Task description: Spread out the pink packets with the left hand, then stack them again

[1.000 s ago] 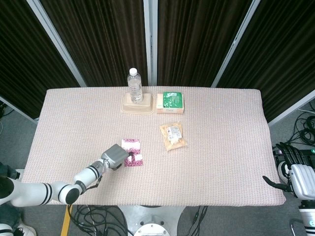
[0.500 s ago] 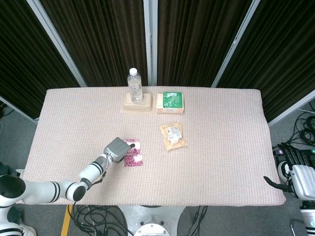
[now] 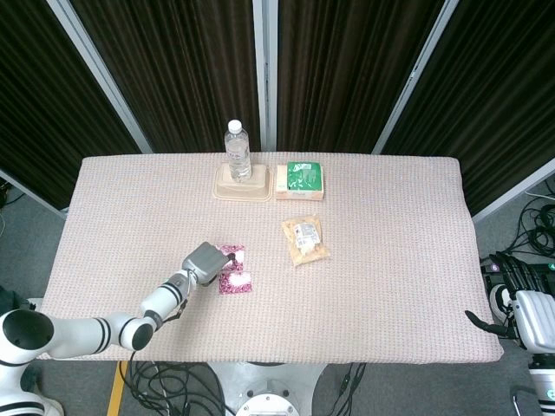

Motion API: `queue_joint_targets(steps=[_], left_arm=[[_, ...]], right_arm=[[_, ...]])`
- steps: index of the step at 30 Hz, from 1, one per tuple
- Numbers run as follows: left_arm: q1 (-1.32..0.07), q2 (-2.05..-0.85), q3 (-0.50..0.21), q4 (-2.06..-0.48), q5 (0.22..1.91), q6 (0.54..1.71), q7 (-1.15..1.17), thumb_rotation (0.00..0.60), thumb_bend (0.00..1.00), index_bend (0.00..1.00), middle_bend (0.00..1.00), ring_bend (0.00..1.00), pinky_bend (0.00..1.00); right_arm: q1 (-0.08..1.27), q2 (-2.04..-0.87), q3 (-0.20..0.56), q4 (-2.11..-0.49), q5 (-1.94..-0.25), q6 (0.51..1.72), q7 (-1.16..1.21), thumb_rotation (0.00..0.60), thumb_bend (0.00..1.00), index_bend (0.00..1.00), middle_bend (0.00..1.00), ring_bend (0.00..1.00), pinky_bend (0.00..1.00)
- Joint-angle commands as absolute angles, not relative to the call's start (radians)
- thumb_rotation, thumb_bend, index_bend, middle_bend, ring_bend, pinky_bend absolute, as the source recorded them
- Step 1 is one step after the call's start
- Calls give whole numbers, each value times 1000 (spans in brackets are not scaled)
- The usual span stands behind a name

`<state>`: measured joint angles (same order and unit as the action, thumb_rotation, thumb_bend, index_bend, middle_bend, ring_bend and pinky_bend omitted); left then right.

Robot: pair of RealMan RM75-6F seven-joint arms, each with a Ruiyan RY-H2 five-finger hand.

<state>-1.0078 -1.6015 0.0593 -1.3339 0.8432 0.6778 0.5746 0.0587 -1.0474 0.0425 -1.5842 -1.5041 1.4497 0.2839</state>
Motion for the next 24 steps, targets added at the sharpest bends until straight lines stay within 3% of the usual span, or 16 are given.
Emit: queue_joint_targets(steps=[1,12,24], left_arm=[[-995,-1578,76,-1355,856,698,581,600,503,250,923,909,990],[-951,-1486,127,-1431,870,741,600,600,503,252,922,908,982],[-959,-1564,48,-1406,899,744,555,600,499,252,920,908,982]], right_arm=[[57,-1046,44,-1586,-1505,1454,284,487,60,86,56,0,0],[57,-1040,47,-1596,-1514,1466,280,489,62,86,55,0,0],[58,-1043,44,-1591,-1508,1454,281,492,61,86,55,0,0]])
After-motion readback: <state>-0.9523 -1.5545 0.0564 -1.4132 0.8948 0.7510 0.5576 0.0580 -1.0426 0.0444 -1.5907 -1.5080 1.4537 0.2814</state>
